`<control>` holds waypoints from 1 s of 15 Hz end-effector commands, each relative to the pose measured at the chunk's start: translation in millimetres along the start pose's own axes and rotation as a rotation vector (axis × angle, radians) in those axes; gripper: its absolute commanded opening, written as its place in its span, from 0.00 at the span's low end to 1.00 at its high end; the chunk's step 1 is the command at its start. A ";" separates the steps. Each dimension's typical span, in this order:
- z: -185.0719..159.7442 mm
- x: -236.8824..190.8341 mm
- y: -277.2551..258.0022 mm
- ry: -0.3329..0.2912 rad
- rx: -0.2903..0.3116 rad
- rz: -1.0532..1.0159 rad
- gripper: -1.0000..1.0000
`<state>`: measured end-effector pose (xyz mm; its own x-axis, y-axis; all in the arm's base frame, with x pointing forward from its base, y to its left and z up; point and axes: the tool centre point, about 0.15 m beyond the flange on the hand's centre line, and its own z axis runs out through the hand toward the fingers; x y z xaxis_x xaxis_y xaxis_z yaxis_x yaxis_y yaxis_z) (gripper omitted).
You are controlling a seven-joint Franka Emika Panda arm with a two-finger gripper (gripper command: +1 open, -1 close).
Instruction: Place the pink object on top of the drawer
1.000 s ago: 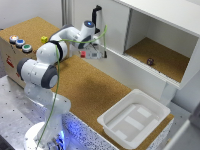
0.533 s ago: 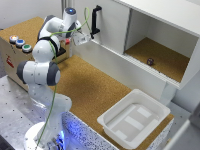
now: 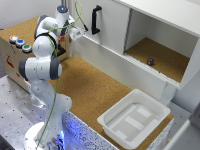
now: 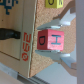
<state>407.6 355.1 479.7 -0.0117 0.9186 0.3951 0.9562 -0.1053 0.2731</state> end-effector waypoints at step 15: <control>33.1 86.2 -7.2 -0.039 0.123 -0.106 1.00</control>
<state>391.2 439.8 461.8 -0.1741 0.9194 0.3527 0.9625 0.0832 0.2584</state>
